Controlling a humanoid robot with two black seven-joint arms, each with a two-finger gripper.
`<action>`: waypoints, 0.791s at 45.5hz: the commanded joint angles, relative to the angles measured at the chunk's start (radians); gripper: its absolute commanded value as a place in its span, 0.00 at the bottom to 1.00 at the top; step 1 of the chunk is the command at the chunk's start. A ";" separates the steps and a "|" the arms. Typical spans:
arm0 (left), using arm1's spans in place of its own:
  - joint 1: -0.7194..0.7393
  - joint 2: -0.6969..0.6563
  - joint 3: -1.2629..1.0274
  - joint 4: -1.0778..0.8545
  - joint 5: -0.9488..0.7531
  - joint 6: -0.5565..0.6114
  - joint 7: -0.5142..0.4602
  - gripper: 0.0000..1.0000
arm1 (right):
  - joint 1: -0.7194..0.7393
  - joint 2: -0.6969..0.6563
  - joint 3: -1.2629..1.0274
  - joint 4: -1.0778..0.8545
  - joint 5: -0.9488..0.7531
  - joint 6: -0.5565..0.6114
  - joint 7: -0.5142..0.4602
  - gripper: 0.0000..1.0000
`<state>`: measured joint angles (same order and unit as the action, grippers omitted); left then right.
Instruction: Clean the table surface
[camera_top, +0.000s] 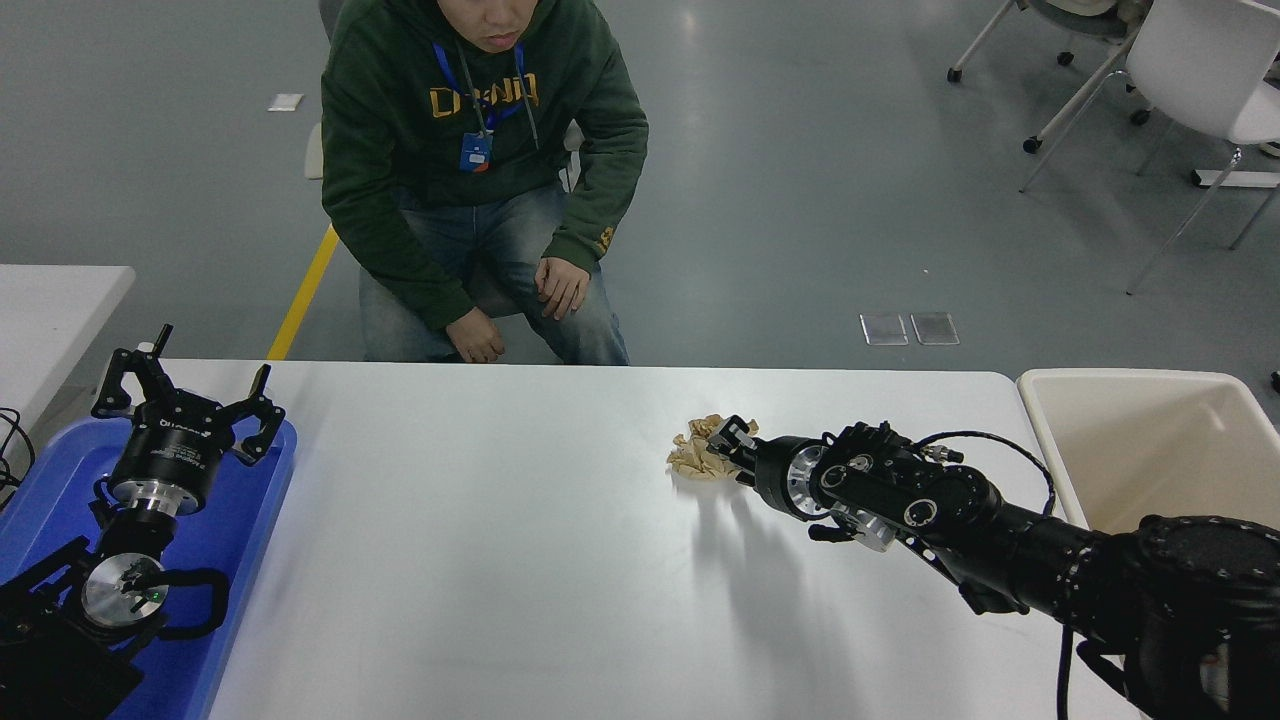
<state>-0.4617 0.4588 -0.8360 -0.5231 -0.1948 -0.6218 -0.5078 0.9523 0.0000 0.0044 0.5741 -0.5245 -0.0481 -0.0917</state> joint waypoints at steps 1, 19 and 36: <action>0.000 0.001 0.000 0.000 0.000 -0.001 0.000 1.00 | 0.010 0.000 0.019 0.000 0.000 -0.015 0.001 0.46; 0.000 0.000 0.000 0.000 0.000 0.000 0.000 1.00 | 0.013 0.000 0.008 -0.010 -0.002 -0.009 0.003 0.25; 0.000 0.000 0.000 0.000 0.000 -0.001 0.000 1.00 | 0.011 0.000 -0.009 -0.014 -0.003 -0.001 -0.006 0.74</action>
<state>-0.4617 0.4588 -0.8360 -0.5231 -0.1948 -0.6226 -0.5078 0.9631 0.0000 0.0080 0.5634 -0.5267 -0.0520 -0.0918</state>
